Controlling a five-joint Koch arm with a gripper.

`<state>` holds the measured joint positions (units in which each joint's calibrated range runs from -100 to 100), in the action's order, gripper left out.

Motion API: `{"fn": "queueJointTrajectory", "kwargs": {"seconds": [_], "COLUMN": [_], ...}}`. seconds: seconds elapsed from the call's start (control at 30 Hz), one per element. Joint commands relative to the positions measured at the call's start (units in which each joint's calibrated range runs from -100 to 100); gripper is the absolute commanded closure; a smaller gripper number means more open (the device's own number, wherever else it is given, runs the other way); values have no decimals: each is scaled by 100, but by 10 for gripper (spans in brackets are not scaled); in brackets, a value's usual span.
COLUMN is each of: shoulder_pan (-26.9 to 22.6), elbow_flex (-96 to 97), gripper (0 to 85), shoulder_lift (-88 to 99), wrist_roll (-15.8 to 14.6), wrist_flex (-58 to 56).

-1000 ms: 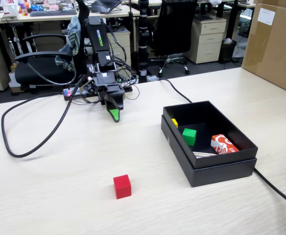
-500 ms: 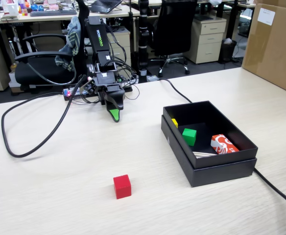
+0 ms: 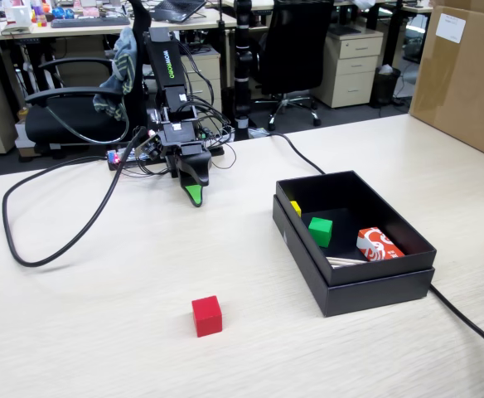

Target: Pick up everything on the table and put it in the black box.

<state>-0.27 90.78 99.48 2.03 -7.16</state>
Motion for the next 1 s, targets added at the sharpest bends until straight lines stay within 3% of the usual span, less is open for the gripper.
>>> {"fn": "queueJointTrajectory", "kwargs": {"seconds": [0.0,0.97], "shoulder_pan": [5,24], "elbow_flex": [233,160], "gripper": [354,356], "shoulder_lift": [-29,-51], "wrist_roll": [49,20], "wrist_flex": [-161,-161]}}
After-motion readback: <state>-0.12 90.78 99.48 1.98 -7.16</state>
